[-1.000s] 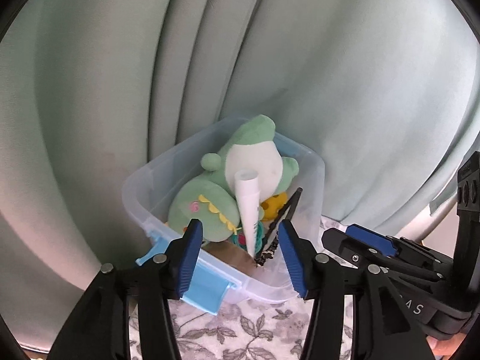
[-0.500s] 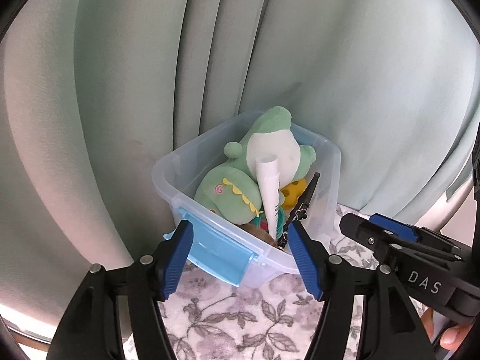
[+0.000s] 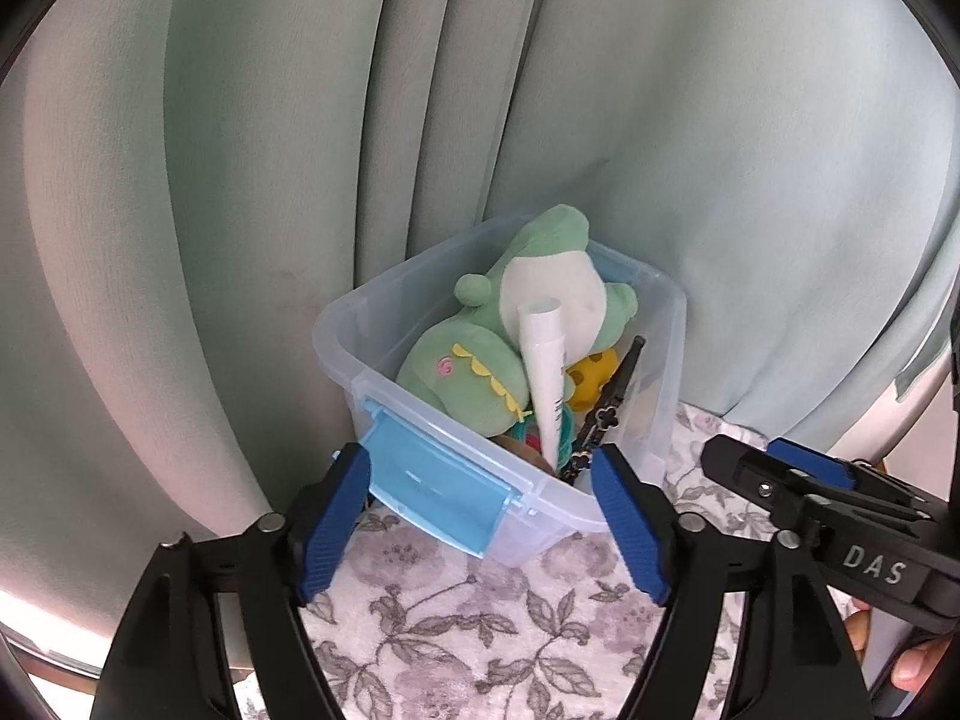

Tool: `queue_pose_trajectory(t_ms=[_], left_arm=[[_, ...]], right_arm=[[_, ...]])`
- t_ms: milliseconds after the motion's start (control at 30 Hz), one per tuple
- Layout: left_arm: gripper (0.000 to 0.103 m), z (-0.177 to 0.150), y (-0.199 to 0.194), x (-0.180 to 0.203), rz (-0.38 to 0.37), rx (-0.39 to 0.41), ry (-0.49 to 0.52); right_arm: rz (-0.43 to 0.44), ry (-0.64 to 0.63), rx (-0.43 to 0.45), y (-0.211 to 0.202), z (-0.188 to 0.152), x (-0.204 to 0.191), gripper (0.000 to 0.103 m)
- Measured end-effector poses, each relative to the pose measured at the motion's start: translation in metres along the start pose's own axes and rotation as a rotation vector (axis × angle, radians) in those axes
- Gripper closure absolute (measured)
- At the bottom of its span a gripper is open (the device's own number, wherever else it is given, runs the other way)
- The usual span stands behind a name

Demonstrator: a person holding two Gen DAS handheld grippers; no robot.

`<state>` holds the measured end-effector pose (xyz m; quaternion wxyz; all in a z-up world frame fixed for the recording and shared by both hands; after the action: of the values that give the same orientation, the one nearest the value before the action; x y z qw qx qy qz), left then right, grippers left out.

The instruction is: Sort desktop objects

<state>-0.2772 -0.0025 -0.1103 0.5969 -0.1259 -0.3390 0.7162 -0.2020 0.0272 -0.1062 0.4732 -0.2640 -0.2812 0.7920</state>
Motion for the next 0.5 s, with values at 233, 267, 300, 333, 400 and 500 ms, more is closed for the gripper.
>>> queue_pose_trajectory(t_ms=[233, 267, 300, 333, 400, 500], left_arm=[[0.021, 0.0004, 0.0004, -0.006, 0.018, 0.007, -0.008], [0.021, 0.0002, 0.0007, -0.0061, 0.019, 0.007, -0.007], [0.021, 0.0001, 0.0009, -0.0062, 0.02, 0.007, -0.006], [0.021, 0.0, 0.0011, -0.006, 0.02, 0.009, -0.006], [0.021, -0.0003, 0.0018, -0.0054, 0.022, 0.009, -0.002], [0.021, -0.0012, 0.0039, -0.0036, 0.021, 0.003, 0.009]], right_arm=[[0.006, -0.003, 0.017, -0.0026, 0.0014, 0.0007, 0.011], [0.005, -0.006, 0.02, -0.0031, 0.0017, 0.0002, 0.01], [0.004, -0.011, 0.022, -0.0035, 0.0017, -0.0001, 0.01], [0.003, -0.014, 0.023, -0.0037, 0.0015, 0.0, 0.01], [0.001, -0.016, 0.023, -0.0041, 0.0012, 0.0007, 0.009], [-0.002, -0.013, 0.027, -0.0052, 0.0014, 0.0026, 0.008]])
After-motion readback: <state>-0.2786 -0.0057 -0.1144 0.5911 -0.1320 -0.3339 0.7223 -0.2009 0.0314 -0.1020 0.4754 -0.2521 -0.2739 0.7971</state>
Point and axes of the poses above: each gripper's, at about its wrist camera, not at the fingertips, and y roughly the way its jaws point, x to its right, z to its top, the point moved 10 cm from there along y, roughly the way its jaws point, and after that the axes turned 4 degrees about -y, right-handed, at the moved point
